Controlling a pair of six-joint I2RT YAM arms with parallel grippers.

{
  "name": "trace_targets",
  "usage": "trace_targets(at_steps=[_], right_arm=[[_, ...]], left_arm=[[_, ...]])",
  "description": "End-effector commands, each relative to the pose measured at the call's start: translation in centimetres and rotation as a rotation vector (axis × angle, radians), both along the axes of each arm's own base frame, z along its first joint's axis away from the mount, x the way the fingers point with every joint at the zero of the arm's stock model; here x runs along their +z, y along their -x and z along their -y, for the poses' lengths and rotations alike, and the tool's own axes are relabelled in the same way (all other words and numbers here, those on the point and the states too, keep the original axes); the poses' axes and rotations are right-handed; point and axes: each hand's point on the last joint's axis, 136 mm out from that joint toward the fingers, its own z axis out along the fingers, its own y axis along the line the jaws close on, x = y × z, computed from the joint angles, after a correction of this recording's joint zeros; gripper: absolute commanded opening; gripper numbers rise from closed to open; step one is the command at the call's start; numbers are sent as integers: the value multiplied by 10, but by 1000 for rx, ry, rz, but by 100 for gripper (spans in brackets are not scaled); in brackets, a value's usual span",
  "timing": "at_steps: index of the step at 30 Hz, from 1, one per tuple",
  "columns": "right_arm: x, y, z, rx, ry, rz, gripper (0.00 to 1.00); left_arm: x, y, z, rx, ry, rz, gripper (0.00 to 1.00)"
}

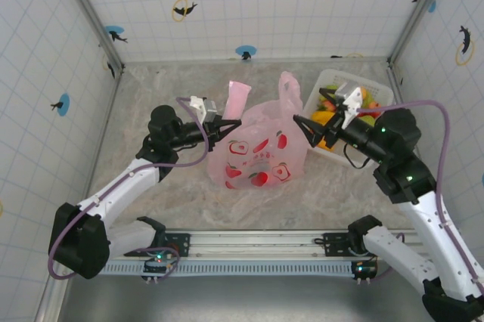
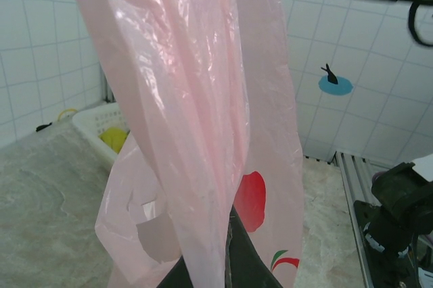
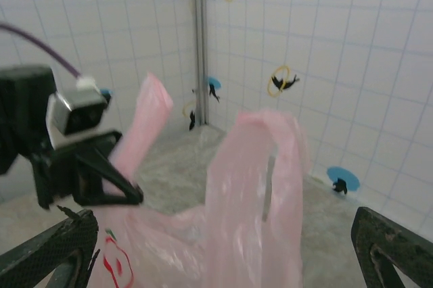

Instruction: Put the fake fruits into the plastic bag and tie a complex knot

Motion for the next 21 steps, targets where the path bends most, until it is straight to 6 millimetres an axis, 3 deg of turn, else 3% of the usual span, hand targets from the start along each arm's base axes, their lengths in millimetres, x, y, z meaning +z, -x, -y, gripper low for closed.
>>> trace_targets(at_steps=[1, 9, 15, 17, 21], right_arm=[[-26, -8, 0, -8, 93, 110, 99], [-51, -38, -10, -35, 149, 188, 100], [-38, -52, -30, 16, 127, 234, 100], [-35, -50, -38, 60, 131, 235, 90], [-30, -49, -38, 55, 113, 237, 60]], left_arm=[[13, 4, -1, -8, 12, 34, 0], [13, 4, -1, -11, 12, 32, 0], [17, 3, -1, -3, 17, 31, 0], [20, 2, -2, 5, 22, 24, 0], [29, -4, -4, 49, 24, 11, 0]])
